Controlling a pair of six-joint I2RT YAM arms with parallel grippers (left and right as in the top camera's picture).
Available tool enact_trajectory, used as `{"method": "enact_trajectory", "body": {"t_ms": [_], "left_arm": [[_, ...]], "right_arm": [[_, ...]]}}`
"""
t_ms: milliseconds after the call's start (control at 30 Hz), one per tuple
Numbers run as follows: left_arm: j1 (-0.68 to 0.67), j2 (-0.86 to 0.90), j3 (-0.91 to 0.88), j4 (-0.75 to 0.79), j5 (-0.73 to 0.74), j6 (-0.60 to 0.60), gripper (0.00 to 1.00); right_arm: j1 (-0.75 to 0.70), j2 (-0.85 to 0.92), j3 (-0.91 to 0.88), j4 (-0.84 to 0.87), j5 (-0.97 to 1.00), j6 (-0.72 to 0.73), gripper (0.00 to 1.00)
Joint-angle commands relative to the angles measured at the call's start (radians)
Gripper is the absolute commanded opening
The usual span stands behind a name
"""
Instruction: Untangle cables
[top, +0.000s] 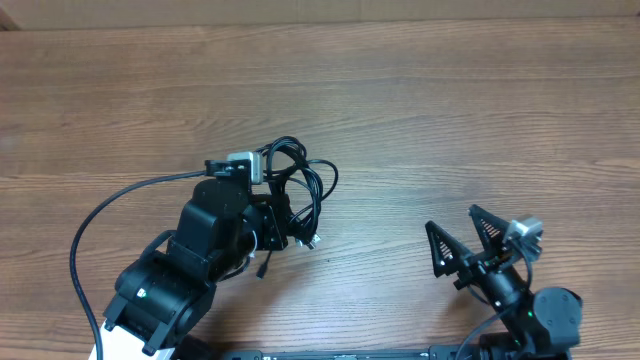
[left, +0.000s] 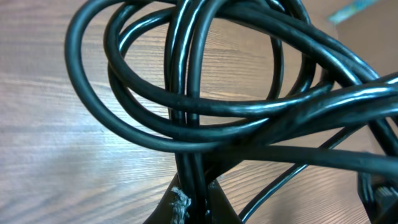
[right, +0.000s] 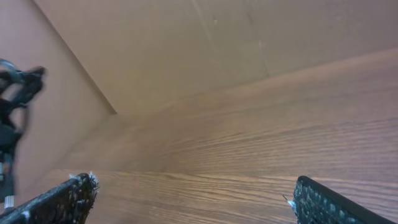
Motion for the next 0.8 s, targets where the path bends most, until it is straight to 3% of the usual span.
{"method": "enact_trajectory", "body": {"t_ms": [0, 133, 300, 500, 767], "left_arm": [[-0.008, -0.006, 0.023, 0.002, -0.02, -0.277, 0.04], [-0.008, -0.006, 0.022, -0.018, -0.02, -0.385, 0.04], [-0.008, 0.002, 0.022, -0.025, -0.016, -0.364, 0.04], [-0.008, 0.013, 0.022, -0.021, -0.016, -0.146, 0.04], [-0.008, 0.015, 0.022, 0.058, 0.029, 0.303, 0.04]], "right_arm": [[-0.002, 0.027, 0.122, -0.059, -0.02, -0.018, 1.0], [-0.002, 0.099, 0.205, -0.113, -0.021, -0.018, 1.0], [-0.002, 0.259, 0.328, -0.206, -0.059, -0.08, 1.0], [-0.002, 0.468, 0.477, -0.273, -0.285, -0.224, 1.0], [-0.002, 0.658, 0.555, -0.288, -0.531, -0.259, 1.0]]}}
